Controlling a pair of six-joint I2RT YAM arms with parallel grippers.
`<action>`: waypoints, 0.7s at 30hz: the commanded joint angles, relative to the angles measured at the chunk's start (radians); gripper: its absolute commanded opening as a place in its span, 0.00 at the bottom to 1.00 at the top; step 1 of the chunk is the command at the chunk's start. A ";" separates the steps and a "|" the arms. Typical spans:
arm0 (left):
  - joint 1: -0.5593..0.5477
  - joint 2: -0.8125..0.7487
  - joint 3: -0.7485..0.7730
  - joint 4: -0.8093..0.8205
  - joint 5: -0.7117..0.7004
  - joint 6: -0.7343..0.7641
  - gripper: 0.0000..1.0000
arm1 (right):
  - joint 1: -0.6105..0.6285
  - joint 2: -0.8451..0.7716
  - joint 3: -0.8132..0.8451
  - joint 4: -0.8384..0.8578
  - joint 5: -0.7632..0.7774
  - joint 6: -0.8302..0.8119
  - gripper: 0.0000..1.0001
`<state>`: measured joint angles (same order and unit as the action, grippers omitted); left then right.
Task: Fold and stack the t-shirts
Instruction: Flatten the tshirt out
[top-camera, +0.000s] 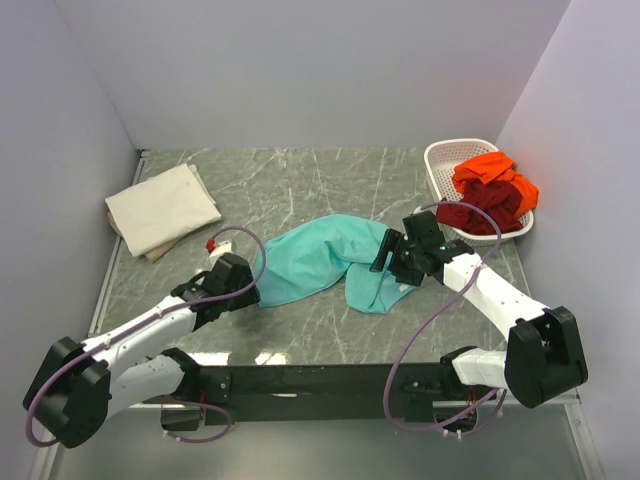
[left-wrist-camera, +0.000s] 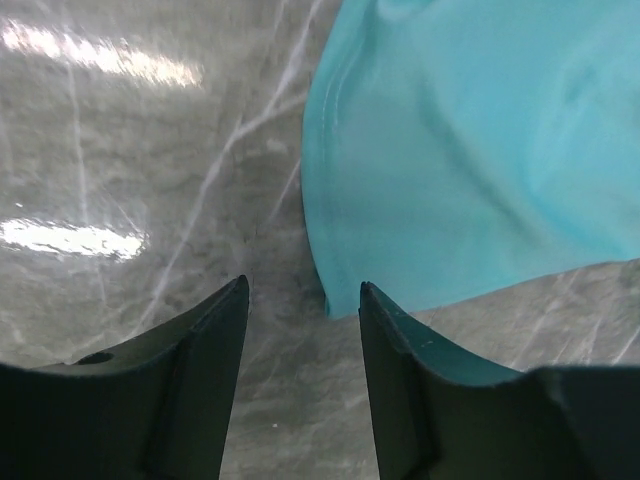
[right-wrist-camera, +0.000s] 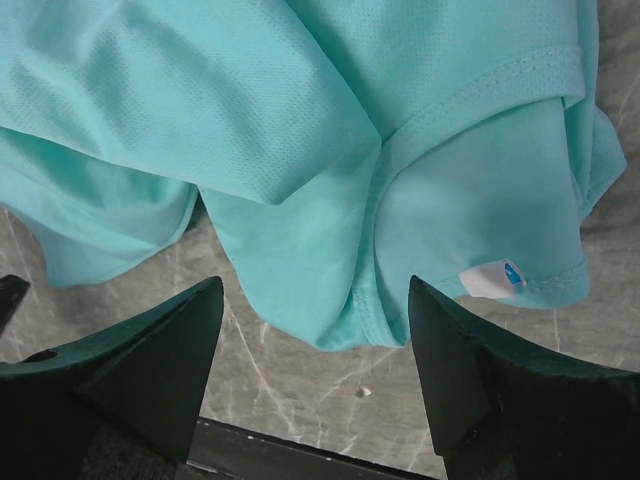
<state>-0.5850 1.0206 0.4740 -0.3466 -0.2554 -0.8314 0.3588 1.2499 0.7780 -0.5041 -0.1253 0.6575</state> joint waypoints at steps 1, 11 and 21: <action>-0.019 0.027 -0.015 0.061 0.062 -0.034 0.53 | 0.009 0.005 0.004 0.036 -0.013 0.007 0.80; -0.042 0.088 -0.018 0.113 0.102 -0.066 0.43 | 0.014 0.031 0.018 0.047 -0.027 0.005 0.80; -0.059 0.170 -0.002 0.094 0.079 -0.072 0.34 | 0.019 0.057 0.029 0.056 -0.036 0.005 0.80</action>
<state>-0.6327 1.1683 0.4587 -0.2481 -0.1734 -0.8864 0.3668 1.3060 0.7784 -0.4732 -0.1520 0.6613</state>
